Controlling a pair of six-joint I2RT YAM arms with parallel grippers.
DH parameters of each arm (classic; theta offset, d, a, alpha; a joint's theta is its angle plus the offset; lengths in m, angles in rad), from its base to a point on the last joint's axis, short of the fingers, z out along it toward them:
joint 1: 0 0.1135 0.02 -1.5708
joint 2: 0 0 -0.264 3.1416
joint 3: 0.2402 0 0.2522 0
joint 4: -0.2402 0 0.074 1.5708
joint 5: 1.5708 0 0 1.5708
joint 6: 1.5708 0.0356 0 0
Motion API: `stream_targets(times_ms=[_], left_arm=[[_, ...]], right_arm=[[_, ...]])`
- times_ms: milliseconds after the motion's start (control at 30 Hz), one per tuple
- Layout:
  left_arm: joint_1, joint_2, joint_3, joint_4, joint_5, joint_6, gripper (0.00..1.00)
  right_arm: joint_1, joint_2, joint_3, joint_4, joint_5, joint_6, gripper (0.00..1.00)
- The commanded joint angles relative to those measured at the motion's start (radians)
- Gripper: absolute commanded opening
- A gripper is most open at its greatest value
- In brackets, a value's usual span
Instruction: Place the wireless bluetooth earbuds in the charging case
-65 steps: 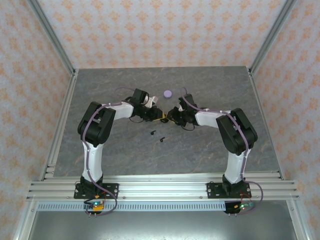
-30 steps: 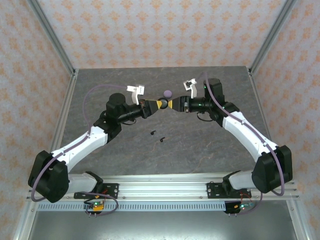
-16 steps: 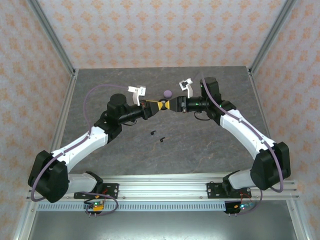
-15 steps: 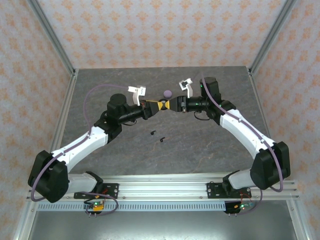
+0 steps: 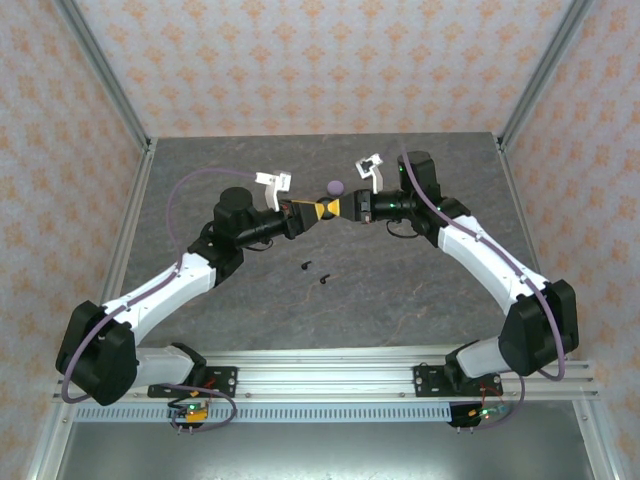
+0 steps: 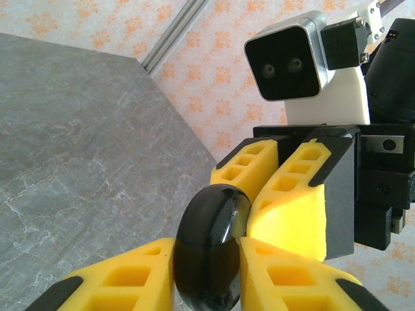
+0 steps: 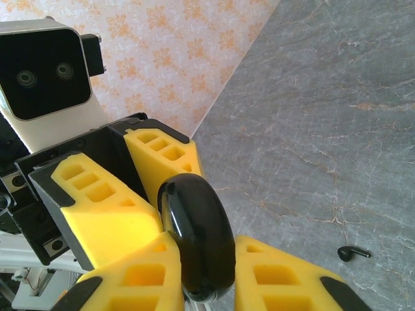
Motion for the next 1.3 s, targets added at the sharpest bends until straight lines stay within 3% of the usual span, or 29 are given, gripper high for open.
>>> stream_targets(times_ms=[0, 233, 533, 867, 1267], left_arm=[[-0.014, -0.024, 0.02, -0.003, 0.026, 0.026, 0.34], [-0.006, -0.055, 0.029, -0.112, 0.092, 0.111, 0.53], [0.008, -0.043, 0.037, -0.098, 0.179, 0.105, 0.56], [0.01, -0.037, 0.041, -0.056, 0.187, 0.072, 0.47], [0.01, -0.037, 0.039, -0.039, 0.175, 0.055, 0.24]], right_arm=[[0.014, -0.006, 0.046, 0.008, -0.026, -0.025, 0.17], [0.014, -0.012, 0.086, -0.098, -0.054, -0.097, 0.17], [0.024, -0.02, 0.11, -0.186, -0.104, -0.17, 0.17], [0.032, -0.035, 0.111, -0.218, -0.111, -0.203, 0.17], [0.037, -0.037, 0.108, -0.237, -0.122, -0.22, 0.17]])
